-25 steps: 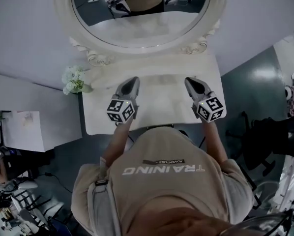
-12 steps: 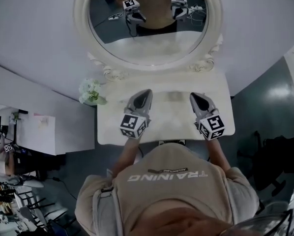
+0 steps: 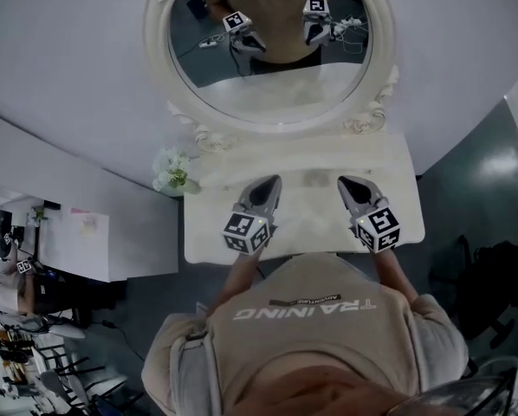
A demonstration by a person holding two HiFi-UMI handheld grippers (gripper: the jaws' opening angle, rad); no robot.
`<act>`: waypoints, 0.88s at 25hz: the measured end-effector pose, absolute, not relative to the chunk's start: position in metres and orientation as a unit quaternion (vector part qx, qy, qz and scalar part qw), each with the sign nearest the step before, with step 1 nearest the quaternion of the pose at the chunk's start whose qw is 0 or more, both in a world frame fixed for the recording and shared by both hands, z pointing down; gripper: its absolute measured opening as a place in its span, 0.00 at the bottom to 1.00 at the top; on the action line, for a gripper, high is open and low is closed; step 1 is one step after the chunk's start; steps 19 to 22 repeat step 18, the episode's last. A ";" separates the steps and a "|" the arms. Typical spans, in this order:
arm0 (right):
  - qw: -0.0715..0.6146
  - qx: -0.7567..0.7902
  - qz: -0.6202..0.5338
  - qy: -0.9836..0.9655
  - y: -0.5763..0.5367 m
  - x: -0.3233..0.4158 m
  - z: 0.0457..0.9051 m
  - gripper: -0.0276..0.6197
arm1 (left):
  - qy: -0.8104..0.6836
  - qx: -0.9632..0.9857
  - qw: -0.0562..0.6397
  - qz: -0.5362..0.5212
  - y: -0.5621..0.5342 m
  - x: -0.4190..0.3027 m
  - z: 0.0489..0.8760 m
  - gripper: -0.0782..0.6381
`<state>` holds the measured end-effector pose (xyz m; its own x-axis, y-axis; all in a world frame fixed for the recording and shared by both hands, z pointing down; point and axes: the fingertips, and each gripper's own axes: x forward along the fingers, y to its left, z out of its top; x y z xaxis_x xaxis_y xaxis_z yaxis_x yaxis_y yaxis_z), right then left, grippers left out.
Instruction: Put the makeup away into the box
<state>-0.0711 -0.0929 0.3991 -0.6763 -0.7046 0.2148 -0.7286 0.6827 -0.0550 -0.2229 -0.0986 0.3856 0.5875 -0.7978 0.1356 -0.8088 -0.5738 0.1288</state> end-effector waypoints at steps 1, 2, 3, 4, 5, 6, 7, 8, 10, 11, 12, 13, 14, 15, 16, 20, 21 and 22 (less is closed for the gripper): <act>0.090 0.391 0.066 -0.914 -0.093 -0.074 0.398 0.05 | -0.451 0.887 0.090 0.030 -0.099 -0.224 0.386 0.12; 0.090 0.391 0.064 -0.914 -0.094 -0.077 0.398 0.05 | -0.449 0.888 0.090 0.029 -0.100 -0.224 0.387 0.12; 0.091 0.392 0.063 -0.913 -0.096 -0.078 0.397 0.05 | -0.447 0.889 0.091 0.028 -0.102 -0.225 0.387 0.12; 0.090 0.394 0.062 -0.912 -0.097 -0.079 0.396 0.05 | -0.445 0.890 0.091 0.027 -0.104 -0.225 0.387 0.12; 0.090 0.397 0.059 -0.912 -0.099 -0.079 0.395 0.05 | -0.443 0.892 0.092 0.025 -0.107 -0.225 0.386 0.12; 0.092 0.399 0.052 -0.911 -0.102 -0.079 0.394 0.05 | -0.440 0.893 0.091 0.023 -0.111 -0.225 0.386 0.12; 0.097 0.402 0.042 -0.909 -0.106 -0.079 0.394 0.05 | -0.437 0.895 0.090 0.024 -0.116 -0.225 0.385 0.12; 0.104 0.404 0.031 -0.908 -0.109 -0.078 0.394 0.05 | -0.434 0.896 0.089 0.025 -0.122 -0.224 0.385 0.12; 0.117 0.407 0.016 -0.906 -0.115 -0.075 0.393 0.05 | -0.429 0.899 0.084 0.027 -0.133 -0.221 0.383 0.12; 0.120 0.408 0.014 -0.905 -0.117 -0.073 0.393 0.05 | -0.427 0.900 0.082 0.026 -0.138 -0.219 0.381 0.12; 0.121 0.408 0.017 -0.905 -0.121 -0.072 0.394 0.05 | -0.426 0.901 0.082 0.024 -0.143 -0.217 0.379 0.12; 0.120 0.408 0.023 -0.905 -0.125 -0.070 0.396 0.05 | -0.424 0.901 0.083 0.023 -0.147 -0.214 0.379 0.12; 0.118 0.407 0.033 -0.905 -0.130 -0.069 0.398 0.05 | -0.422 0.902 0.086 0.024 -0.150 -0.212 0.381 0.12; 0.116 0.406 0.043 -0.906 -0.133 -0.068 0.401 0.05 | -0.421 0.902 0.089 0.027 -0.152 -0.210 0.384 0.12; 0.115 0.404 0.052 -0.906 -0.135 -0.068 0.403 0.05 | -0.420 0.902 0.092 0.031 -0.153 -0.209 0.386 0.12; 0.115 0.402 0.065 -0.906 -0.140 -0.069 0.407 0.05 | -0.419 0.902 0.097 0.039 -0.155 -0.208 0.392 0.12; 0.115 0.402 0.065 -0.906 -0.140 -0.069 0.407 0.05 | -0.419 0.902 0.097 0.039 -0.155 -0.208 0.392 0.12; 0.115 0.402 0.065 -0.906 -0.140 -0.069 0.407 0.05 | -0.419 0.902 0.097 0.039 -0.155 -0.208 0.392 0.12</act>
